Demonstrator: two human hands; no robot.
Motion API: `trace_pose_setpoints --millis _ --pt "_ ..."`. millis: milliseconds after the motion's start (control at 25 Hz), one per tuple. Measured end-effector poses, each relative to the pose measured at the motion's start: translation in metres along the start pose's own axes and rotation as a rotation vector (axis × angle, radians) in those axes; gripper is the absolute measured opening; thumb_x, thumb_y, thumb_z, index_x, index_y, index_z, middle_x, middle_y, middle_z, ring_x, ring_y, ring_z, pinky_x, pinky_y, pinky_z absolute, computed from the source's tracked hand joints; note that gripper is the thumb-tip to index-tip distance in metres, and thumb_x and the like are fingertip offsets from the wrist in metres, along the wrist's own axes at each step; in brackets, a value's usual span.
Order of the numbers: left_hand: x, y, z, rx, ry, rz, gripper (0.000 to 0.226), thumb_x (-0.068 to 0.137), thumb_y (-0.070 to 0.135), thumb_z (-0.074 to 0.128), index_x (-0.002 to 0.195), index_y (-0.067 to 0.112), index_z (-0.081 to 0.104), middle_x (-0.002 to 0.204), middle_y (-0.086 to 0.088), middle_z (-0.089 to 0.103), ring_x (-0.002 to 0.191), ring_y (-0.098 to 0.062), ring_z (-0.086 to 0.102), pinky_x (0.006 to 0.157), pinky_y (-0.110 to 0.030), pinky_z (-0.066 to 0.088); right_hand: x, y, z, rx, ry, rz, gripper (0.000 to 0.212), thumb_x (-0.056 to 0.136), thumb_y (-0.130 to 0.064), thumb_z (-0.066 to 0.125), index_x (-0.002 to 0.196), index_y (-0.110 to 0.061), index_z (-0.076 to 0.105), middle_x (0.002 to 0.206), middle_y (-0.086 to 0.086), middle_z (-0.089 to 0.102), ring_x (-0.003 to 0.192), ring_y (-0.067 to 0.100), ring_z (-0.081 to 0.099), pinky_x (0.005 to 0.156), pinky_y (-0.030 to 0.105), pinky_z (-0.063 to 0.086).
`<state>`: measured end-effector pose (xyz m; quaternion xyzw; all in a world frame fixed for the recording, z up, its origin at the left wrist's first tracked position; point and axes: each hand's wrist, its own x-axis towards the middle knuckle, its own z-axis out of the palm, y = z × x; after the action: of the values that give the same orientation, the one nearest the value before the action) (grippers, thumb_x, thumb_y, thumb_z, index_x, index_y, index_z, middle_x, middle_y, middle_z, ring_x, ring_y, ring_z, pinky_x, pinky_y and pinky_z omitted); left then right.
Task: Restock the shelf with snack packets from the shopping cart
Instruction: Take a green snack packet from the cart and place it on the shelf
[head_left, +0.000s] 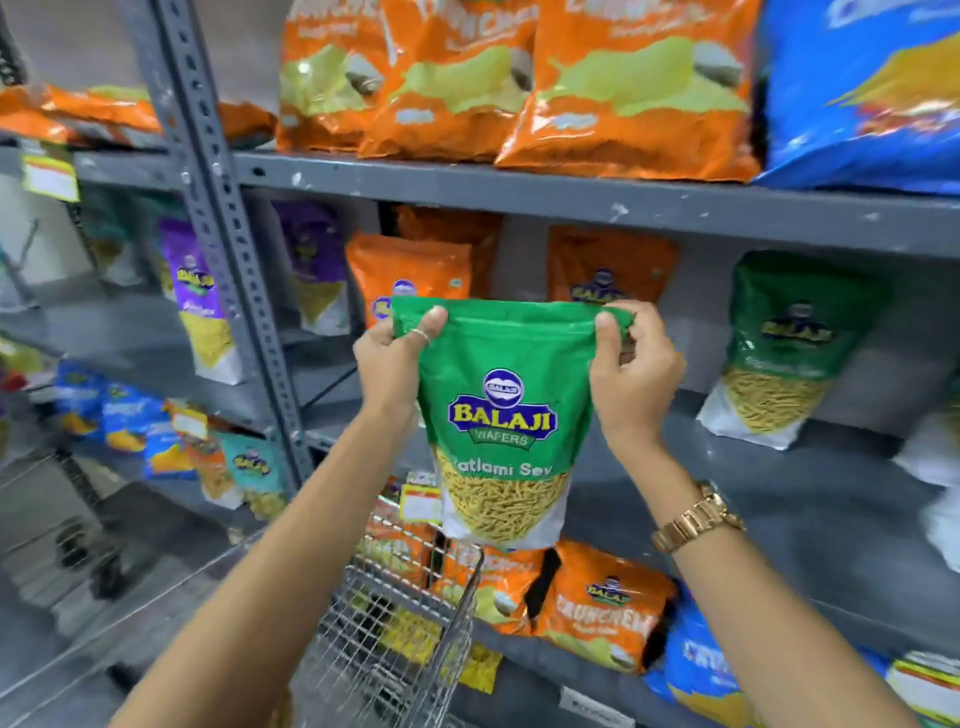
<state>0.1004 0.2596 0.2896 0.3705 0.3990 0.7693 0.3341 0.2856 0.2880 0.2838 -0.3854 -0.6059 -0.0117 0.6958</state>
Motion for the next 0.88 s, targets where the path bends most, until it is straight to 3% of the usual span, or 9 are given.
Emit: trace_pose_setpoints --millis 240,440,720,880 --pt "0.007 -0.048 0.127 -0.129 -0.191 -0.189 0.019 0.078 0.001 0.064 0.064 0.014 0.064 0.048 0.006 0.07 0.046 -0.008 0.065 0.042 -0.019 0.051 0.047 0.065 -0.076 -0.243 0.144 0.037 0.017 0.086 -0.013 0.052 0.09 0.0 0.062 0.067 0.023 0.065 0.057 0.032 0.057 0.055 0.038 0.037" --pt "-0.002 -0.093 0.215 -0.137 -0.258 -0.322 0.02 0.076 0.001 0.067 0.063 0.015 0.06 0.044 0.008 0.068 0.044 -0.008 0.064 0.041 -0.018 0.051 0.072 0.121 -0.137 -0.408 0.163 0.071 0.025 0.089 -0.019 0.049 0.091 0.003 0.061 0.069 0.029 0.064 0.062 0.043 0.059 0.054 0.042 0.044" --pt "-0.023 -0.136 0.3 -0.199 -0.272 -0.413 0.021 0.075 -0.005 0.065 0.066 0.014 0.062 0.055 0.005 0.07 0.053 -0.013 0.066 0.058 -0.026 0.056 0.093 0.183 -0.194 -0.533 0.208 0.14 0.029 0.089 -0.021 0.05 0.094 0.006 0.06 0.076 0.036 0.063 0.065 0.051 0.058 0.055 0.045 0.044" --pt "-0.031 -0.146 0.326 -0.173 -0.322 -0.406 0.031 0.077 0.0 0.066 0.052 0.017 0.068 0.049 0.008 0.07 0.049 -0.007 0.066 0.049 -0.018 0.055 0.099 0.205 -0.212 -0.479 0.245 0.191 0.017 0.089 -0.014 0.058 0.095 0.002 0.063 0.074 0.032 0.064 0.066 0.047 0.059 0.055 0.038 0.039"
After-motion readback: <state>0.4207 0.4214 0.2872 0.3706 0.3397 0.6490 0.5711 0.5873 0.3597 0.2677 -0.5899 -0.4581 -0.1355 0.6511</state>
